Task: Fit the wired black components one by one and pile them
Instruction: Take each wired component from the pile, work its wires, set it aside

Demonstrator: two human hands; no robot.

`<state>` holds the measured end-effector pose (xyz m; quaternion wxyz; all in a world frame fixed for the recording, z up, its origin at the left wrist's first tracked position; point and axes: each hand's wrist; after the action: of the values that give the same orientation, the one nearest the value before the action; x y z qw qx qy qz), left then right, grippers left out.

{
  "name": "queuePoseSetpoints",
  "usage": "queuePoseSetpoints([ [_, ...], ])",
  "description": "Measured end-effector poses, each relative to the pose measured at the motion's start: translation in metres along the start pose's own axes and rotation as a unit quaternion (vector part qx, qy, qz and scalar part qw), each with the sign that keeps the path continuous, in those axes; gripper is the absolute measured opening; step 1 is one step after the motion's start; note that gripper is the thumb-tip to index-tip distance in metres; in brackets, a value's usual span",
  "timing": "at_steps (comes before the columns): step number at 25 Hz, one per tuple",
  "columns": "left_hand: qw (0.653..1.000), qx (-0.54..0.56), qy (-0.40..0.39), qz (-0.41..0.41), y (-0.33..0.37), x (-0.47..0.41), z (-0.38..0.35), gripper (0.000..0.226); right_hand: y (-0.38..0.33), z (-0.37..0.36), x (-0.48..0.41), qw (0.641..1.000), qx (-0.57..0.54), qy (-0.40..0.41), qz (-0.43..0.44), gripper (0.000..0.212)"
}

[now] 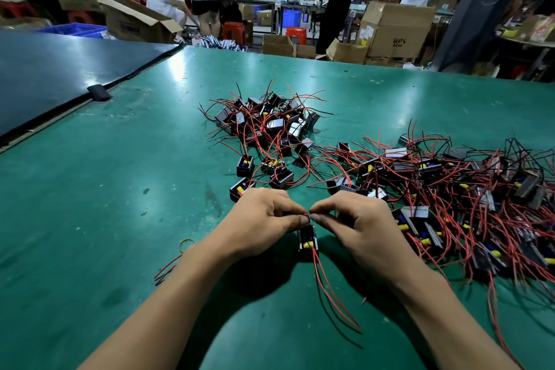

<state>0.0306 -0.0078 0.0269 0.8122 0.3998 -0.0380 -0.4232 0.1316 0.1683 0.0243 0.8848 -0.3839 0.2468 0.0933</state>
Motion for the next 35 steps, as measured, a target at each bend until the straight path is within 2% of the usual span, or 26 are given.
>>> queuePoseSetpoints([
  [3,0.999,-0.012,0.035,-0.040,0.002,0.002,-0.002,0.007,-0.003,-0.002,0.001,0.992,-0.057,-0.019,-0.113,0.009],
  [5,0.993,-0.065,0.059,-0.081,0.003,0.003,-0.003,0.008,-0.006,-0.002,-0.001,0.962,-0.151,-0.034,-0.224,0.012],
  [7,0.984,-0.125,0.070,-0.109,0.004,0.003,-0.003,0.011,-0.010,-0.002,-0.002,0.905,-0.278,-0.047,-0.318,0.015],
  [10,0.970,-0.192,0.090,-0.120,0.007,0.004,-0.004,0.013,-0.017,0.002,-0.006,0.792,-0.421,-0.059,-0.439,0.024],
  [11,0.969,-0.195,0.093,-0.120,0.007,0.004,-0.005,0.013,-0.018,0.004,-0.007,0.767,-0.442,-0.058,-0.461,0.027],
  [12,0.974,-0.176,0.085,-0.116,0.008,0.004,-0.006,0.012,-0.017,0.005,-0.006,0.764,-0.448,-0.054,-0.460,0.025],
  [13,0.982,-0.138,0.072,-0.104,0.007,0.004,-0.006,0.010,-0.014,0.006,-0.005,0.796,-0.425,-0.051,-0.429,0.019],
  [15,0.996,-0.052,0.042,-0.061,0.004,0.003,-0.004,0.006,-0.010,0.005,-0.001,0.909,-0.286,-0.035,-0.301,0.006],
  [16,0.999,-0.022,0.025,-0.035,0.003,0.002,-0.002,0.005,-0.008,0.005,0.000,0.953,-0.204,-0.019,-0.224,0.002],
  [18,1.000,0.011,-0.010,0.001,0.002,0.001,0.002,0.005,-0.003,0.003,0.001,0.994,-0.080,-0.008,-0.070,0.009],
  [20,0.998,0.031,-0.037,0.030,0.002,0.001,0.003,0.005,0.001,0.003,0.001,0.999,-0.002,-0.025,0.028,0.011],
  [24,0.995,0.066,-0.046,0.063,0.003,0.002,0.003,0.004,0.002,0.003,0.002,0.997,0.049,-0.025,0.059,0.008],
  [26,0.995,0.075,-0.024,0.066,0.005,0.003,0.000,0.006,-0.002,0.001,0.001,1.000,0.022,-0.005,0.018,0.004],
  [29,0.996,0.063,0.022,0.063,0.013,0.005,-0.008,0.009,-0.008,-0.004,0.000,0.990,-0.068,0.022,-0.123,0.011],
  [32,0.984,0.155,0.023,0.080,0.021,0.006,-0.005,0.016,-0.016,0.013,-0.006,0.972,-0.142,0.116,-0.148,0.007],
  [33,0.981,0.167,0.051,0.080,0.019,0.005,-0.001,0.019,-0.018,0.025,-0.008,0.966,-0.145,0.166,-0.135,0.006],
  [35,0.978,0.080,0.174,0.088,0.008,0.002,0.008,0.020,-0.018,0.050,-0.010,0.944,-0.150,0.267,-0.120,0.008],
])
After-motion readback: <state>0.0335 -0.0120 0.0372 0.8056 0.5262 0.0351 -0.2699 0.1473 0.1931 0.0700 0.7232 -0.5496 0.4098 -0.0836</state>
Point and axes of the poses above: each hand's wrist, its own x-axis away from the middle knuckle, its own z-axis out of the back of the hand, y = z × x, and after that the axes turned 8 degrees about -x, right-handed
